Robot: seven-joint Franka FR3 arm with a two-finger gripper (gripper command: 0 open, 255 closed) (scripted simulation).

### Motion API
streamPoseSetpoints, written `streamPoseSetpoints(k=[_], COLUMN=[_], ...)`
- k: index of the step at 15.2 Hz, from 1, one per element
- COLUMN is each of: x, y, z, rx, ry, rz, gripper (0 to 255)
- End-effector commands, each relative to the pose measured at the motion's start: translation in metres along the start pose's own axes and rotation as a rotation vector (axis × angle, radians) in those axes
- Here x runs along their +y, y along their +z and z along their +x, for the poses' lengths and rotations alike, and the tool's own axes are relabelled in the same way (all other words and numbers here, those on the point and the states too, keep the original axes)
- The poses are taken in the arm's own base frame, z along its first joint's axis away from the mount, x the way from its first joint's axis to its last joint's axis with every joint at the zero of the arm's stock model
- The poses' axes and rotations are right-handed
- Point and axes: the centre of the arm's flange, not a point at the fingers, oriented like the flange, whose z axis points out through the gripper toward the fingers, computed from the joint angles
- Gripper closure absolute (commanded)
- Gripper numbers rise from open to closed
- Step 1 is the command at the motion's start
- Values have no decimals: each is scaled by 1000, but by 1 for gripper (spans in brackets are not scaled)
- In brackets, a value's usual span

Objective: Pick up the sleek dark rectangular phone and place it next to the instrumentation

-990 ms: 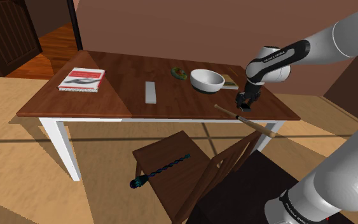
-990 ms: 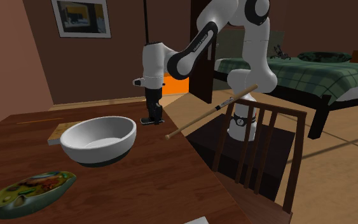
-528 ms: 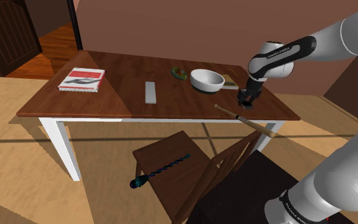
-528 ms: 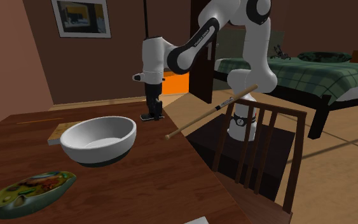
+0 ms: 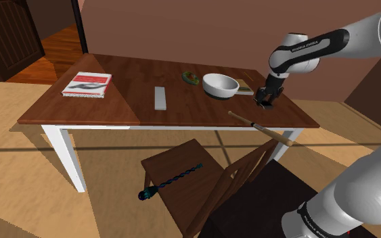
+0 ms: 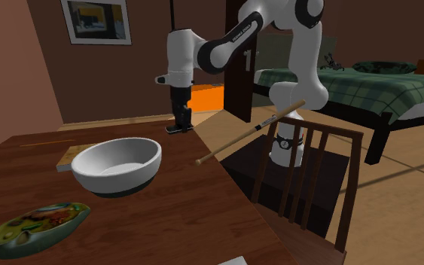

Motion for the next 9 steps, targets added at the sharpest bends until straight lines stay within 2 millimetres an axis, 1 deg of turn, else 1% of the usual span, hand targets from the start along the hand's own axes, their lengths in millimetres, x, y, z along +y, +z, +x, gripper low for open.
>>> streamPoseSetpoints(k=[1,4,9], x=[0,1,-55], y=[-10,-25,-28], z=[0,0,35], rx=[0,0,0], ry=[0,0,0], rz=[0,0,0], gripper=[255,255,255])
